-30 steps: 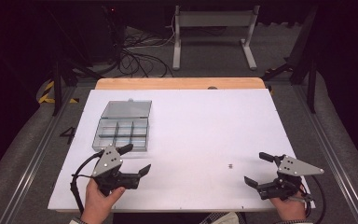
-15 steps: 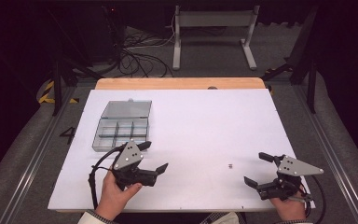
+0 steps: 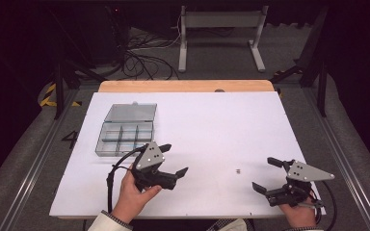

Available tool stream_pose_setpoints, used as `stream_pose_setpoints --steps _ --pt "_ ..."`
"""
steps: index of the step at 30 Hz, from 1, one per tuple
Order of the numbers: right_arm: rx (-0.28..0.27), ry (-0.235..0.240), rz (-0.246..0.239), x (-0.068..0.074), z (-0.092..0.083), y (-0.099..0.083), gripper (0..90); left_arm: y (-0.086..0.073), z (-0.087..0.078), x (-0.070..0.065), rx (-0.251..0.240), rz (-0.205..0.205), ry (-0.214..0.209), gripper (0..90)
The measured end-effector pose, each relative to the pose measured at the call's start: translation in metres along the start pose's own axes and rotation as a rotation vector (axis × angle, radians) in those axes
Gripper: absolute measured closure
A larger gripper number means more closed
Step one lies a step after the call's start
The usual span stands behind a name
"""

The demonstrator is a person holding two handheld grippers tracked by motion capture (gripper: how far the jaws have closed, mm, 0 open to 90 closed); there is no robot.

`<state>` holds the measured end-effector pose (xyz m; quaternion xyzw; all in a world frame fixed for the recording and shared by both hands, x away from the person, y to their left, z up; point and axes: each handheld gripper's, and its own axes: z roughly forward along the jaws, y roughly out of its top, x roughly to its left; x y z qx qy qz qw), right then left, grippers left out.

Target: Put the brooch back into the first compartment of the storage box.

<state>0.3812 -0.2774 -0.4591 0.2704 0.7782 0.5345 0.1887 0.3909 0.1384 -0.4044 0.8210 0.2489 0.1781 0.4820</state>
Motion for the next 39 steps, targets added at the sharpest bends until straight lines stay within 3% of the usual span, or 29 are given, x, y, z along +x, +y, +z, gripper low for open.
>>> stream_pose_setpoints --steps 20,33,39 --pt "0.003 0.002 -0.001 -0.001 -0.001 -0.001 0.7 0.016 0.033 -0.012 0.017 0.032 -0.045 14.2" --pt "0.004 0.010 0.004 -0.001 -0.001 0.000 0.7 0.017 0.044 -0.014 0.015 0.012 -0.055 14.1" --pt "0.003 0.017 0.011 -0.001 -0.002 -0.001 1.8 0.017 0.055 -0.017 0.017 0.028 -0.047 14.9"
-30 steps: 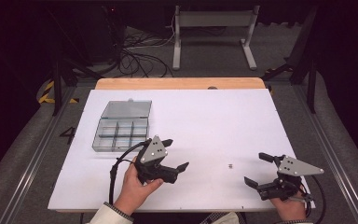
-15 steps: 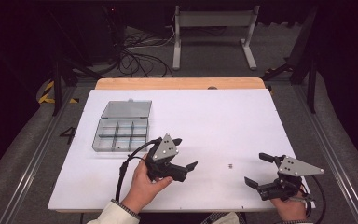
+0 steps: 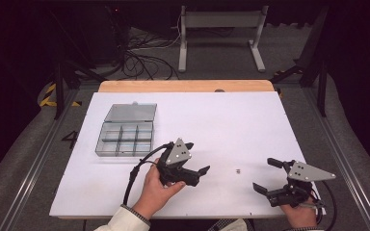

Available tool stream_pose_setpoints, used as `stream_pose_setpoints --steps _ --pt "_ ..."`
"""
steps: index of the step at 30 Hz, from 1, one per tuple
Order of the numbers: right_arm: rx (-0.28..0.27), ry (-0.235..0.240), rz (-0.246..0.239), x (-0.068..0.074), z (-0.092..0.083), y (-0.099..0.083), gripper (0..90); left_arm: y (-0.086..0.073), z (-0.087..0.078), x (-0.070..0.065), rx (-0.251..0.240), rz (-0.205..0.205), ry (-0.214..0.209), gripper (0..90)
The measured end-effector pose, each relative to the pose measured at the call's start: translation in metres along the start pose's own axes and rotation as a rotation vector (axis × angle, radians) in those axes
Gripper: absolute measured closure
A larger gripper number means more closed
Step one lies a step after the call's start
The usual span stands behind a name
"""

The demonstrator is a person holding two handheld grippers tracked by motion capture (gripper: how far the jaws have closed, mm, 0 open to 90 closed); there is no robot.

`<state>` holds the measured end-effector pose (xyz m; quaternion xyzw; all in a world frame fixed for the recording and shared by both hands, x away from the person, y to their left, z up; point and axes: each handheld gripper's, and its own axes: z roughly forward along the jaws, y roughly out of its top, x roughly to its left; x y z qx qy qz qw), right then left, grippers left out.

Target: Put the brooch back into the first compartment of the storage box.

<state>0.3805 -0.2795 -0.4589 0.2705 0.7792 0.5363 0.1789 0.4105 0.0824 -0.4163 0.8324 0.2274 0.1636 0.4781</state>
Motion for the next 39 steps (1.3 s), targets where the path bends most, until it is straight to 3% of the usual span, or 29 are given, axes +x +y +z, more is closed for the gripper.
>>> stream_pose_setpoints --steps 7,18,20,39 --pt "0.002 0.003 0.000 0.000 0.000 0.000 2.2 -0.001 0.019 -0.004 0.018 0.015 -0.001 15.7" --pt "-0.008 0.005 0.007 -0.002 -0.002 -0.001 2.7 -0.001 0.058 -0.009 0.063 0.003 -0.039 16.5" --pt "-0.011 0.005 0.006 -0.002 -0.002 -0.001 2.7 -0.001 0.061 -0.010 0.068 -0.013 -0.044 16.4" --pt "-0.013 0.005 0.011 -0.003 -0.005 -0.001 3.1 0.004 0.102 -0.028 0.125 0.015 -0.082 17.7"
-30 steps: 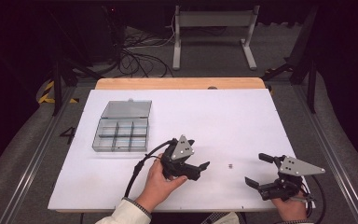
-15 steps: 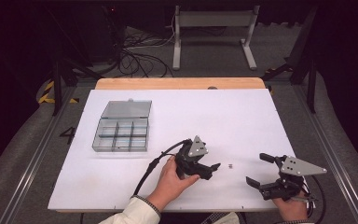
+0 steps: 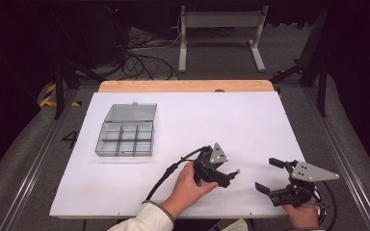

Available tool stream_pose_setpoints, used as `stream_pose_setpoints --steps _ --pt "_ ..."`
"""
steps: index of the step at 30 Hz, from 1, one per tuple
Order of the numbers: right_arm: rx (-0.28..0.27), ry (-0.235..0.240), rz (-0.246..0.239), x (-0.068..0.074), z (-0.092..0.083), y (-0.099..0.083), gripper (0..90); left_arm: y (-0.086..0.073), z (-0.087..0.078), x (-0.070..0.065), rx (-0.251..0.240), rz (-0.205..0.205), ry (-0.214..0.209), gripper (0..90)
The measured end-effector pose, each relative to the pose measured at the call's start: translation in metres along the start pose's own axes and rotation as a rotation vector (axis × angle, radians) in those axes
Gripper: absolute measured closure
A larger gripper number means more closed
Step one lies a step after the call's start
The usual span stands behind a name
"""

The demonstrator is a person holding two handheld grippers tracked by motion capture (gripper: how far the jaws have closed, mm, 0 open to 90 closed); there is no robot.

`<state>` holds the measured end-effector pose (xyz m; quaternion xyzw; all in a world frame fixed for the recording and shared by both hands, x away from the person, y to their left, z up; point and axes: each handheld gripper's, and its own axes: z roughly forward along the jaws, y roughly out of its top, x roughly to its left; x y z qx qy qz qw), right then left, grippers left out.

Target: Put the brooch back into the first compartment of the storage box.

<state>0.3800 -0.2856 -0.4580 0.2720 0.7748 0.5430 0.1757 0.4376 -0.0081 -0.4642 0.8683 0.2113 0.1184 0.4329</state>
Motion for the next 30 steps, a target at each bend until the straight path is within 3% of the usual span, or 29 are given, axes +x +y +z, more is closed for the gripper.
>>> stream_pose_setpoints --steps 23,30 --pt "-0.003 0.005 0.006 -0.002 -0.002 -0.001 3.2 0.002 0.036 -0.006 0.050 0.001 0.002 20.6" --pt "0.000 0.007 0.006 -0.003 -0.002 -0.001 3.2 0.004 0.042 -0.008 0.046 -0.009 -0.008 28.3"
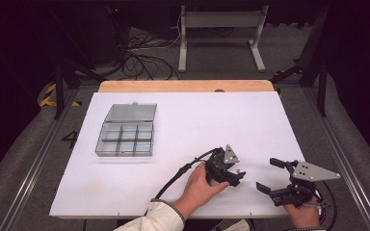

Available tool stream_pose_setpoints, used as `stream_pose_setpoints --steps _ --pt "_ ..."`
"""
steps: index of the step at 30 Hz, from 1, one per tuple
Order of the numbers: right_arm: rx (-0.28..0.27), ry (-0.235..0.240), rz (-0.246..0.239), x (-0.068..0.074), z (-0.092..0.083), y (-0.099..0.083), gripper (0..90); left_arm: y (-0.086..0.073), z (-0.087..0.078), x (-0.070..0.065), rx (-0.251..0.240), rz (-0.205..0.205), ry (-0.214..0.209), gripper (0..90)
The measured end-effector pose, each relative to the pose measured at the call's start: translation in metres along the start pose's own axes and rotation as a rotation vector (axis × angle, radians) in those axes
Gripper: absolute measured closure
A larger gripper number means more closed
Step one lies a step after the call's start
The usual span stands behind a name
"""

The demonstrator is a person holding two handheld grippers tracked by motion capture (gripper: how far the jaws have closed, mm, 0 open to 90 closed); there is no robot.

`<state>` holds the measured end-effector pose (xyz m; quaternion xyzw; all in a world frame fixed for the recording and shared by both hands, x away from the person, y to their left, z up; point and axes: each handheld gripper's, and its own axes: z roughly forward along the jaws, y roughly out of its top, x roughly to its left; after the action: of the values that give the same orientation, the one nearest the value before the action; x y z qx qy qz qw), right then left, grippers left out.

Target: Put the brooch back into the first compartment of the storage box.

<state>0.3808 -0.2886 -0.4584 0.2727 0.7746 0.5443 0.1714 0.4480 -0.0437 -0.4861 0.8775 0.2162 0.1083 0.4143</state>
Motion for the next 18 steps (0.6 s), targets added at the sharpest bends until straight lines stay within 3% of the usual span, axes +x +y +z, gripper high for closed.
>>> stream_pose_setpoints --steps 18 --pt "-0.003 0.003 0.006 -0.0010 -0.0011 -0.0005 3.2 0.0000 0.0098 -0.0011 0.045 0.047 -0.007 51.4"
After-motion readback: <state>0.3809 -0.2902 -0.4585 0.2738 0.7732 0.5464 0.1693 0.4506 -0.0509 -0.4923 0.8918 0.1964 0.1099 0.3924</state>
